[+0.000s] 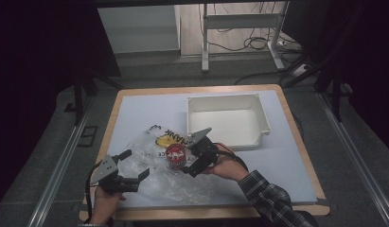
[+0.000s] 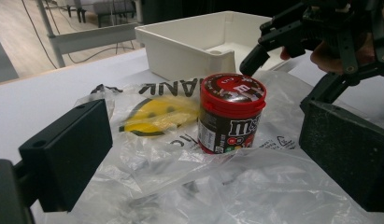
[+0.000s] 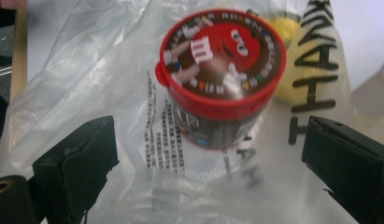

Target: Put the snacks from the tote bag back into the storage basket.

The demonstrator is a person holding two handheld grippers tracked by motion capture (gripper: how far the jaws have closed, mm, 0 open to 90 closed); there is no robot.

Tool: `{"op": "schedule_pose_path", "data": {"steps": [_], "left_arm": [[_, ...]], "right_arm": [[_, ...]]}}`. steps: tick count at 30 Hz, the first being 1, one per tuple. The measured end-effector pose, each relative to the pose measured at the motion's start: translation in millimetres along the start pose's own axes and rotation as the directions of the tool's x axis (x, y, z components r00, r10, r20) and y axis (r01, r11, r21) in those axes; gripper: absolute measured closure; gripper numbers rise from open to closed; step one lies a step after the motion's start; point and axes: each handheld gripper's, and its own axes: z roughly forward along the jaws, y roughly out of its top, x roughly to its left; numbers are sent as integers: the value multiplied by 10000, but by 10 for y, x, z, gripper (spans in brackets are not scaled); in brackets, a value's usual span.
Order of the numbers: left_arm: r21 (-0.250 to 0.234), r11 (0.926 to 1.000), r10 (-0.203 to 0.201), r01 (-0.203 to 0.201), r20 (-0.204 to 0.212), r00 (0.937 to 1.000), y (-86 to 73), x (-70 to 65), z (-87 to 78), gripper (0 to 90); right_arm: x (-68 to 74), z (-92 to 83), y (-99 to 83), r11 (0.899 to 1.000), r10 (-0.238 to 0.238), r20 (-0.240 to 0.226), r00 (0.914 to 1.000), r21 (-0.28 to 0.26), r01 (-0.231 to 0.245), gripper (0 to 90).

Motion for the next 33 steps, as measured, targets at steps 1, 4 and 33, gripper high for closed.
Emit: {"op": "schedule_pose_path", "data": {"steps": [1, 4, 33], "left_arm": [[8, 10000, 7, -7, -5, 10000, 0, -1, 0, 27], [14, 10000, 13, -13, -3, 10000, -1, -2, 2, 27], [121, 9998, 144, -144, 12, 9999, -1, -9, 4, 29]], "right_arm": [[0, 0, 0, 10000, 0, 0, 10000, 0, 0, 37], [11, 16, 66, 9999, -60, 43, 10000, 86, 60, 37], [-48, 547, 305, 9806, -489, 312, 9983, 1914, 421, 127]]}}
